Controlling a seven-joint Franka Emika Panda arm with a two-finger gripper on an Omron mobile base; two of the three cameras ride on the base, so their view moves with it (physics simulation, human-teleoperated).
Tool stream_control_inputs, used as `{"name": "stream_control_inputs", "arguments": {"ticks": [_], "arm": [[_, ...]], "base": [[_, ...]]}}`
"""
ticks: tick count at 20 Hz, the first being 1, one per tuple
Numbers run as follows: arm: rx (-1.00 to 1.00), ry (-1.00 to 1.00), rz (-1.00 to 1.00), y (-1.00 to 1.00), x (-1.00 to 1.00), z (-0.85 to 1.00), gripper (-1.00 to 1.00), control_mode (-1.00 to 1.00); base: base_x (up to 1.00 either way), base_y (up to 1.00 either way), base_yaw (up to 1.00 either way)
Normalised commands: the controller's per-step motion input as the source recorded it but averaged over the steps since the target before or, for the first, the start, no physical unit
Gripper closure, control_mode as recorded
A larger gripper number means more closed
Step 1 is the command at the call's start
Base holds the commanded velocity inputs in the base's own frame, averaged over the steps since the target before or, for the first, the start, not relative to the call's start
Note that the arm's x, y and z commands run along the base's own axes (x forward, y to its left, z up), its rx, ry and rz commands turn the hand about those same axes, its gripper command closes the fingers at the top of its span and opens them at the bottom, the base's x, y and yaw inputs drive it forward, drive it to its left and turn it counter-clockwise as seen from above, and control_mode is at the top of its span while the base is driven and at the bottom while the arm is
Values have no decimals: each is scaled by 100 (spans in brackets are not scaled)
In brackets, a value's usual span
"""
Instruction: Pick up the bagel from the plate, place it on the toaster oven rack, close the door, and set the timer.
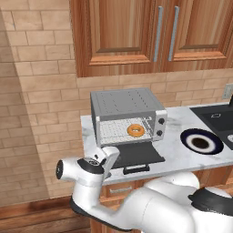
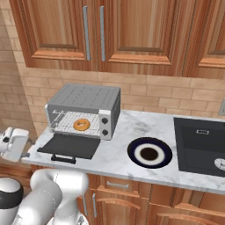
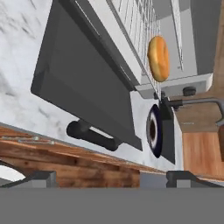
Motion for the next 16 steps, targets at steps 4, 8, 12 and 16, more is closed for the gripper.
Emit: {"name": "stream_control_inputs", "arguments": {"ticks": [4,8,12,16], "arm": [[-3,5,7,0,45,-31,-100,-100],[-1,3,3,0,41,-37,-100,-100],[-4,1,1,1,42,-30,-100,-100],[-8,0,1,1,24,-19,-100,-100]], "base": [[0,0,0],[0,0,0],[0,0,0],[0,0,0]]}}
